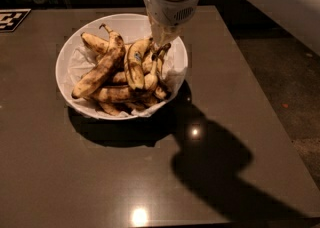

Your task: Pick banana from white bowl

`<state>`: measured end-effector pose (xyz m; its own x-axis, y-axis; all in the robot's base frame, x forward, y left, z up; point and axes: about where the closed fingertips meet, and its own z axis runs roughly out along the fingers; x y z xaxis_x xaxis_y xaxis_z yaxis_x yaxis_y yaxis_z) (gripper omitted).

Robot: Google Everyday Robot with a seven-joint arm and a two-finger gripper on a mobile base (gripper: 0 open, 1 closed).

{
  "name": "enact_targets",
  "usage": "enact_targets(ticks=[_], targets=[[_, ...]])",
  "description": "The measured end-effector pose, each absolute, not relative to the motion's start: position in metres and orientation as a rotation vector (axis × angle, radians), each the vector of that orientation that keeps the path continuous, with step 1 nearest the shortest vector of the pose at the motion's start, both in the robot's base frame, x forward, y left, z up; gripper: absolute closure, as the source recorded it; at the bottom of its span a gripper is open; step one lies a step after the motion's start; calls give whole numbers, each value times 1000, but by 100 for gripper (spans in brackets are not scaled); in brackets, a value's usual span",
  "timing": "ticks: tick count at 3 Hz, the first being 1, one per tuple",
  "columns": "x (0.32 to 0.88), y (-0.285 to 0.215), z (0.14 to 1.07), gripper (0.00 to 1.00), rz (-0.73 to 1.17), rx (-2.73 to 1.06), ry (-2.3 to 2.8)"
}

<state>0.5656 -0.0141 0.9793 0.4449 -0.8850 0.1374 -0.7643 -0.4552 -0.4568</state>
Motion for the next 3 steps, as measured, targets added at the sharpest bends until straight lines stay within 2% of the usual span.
enact_targets(ticks=[2,3], targets=[[575,-1,980,79,-550,-2441,1288],[575,7,980,76,-560,-2467,1241]])
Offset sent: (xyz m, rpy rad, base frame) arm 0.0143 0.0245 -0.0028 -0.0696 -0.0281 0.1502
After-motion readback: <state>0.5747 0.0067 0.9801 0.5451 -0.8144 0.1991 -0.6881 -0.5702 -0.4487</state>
